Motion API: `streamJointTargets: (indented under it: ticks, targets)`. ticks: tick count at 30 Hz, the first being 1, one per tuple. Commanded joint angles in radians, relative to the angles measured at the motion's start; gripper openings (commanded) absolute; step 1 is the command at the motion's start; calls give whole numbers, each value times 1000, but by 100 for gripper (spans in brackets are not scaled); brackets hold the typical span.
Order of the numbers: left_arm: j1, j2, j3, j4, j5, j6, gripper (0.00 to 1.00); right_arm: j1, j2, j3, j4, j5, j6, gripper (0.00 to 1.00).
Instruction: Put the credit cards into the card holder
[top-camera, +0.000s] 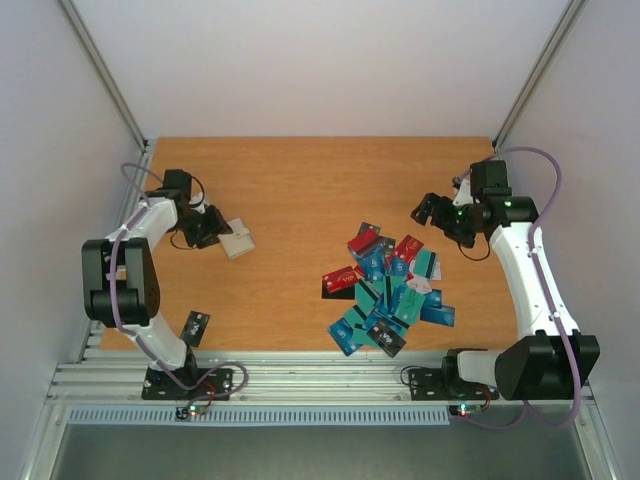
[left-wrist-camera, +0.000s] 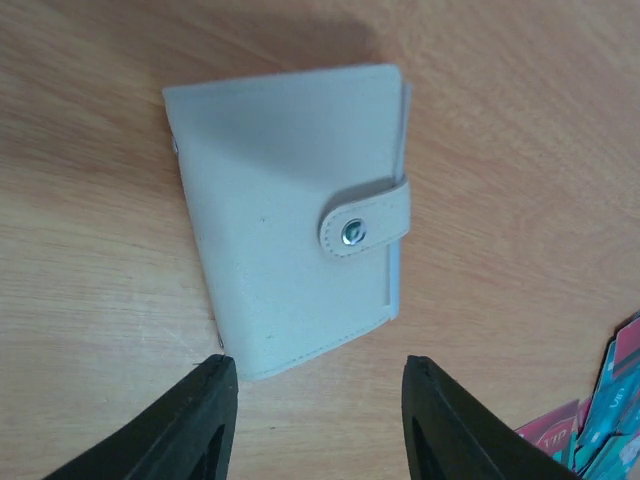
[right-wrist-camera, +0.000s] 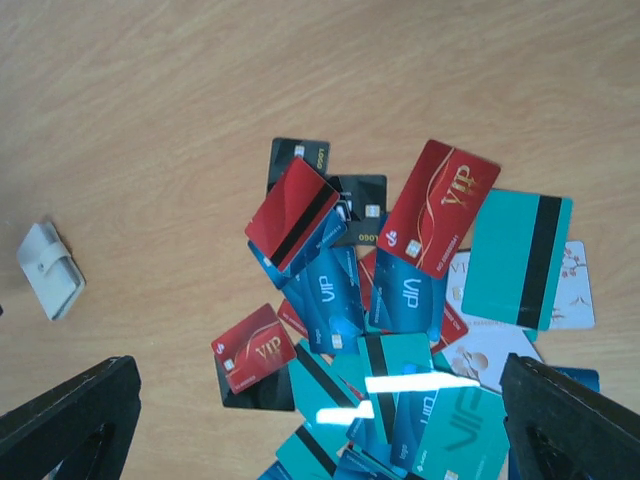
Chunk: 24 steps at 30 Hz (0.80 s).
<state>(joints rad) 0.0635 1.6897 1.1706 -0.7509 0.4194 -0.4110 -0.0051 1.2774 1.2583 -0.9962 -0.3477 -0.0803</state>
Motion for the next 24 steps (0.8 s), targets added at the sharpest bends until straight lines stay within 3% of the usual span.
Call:
streamJointTargets:
  ticks: [1,11,24]
  targets:
    - [12,26,-29,31,47,-30,45,5,-33,28,-78,1,-23,98]
    - [16,57,-90,67,-41,-68,39,5,-59,2,-100,-22,-13,99]
    - [16,165,-118,197,-12,-97,31,5,-53,21,-112,-10,-21,99]
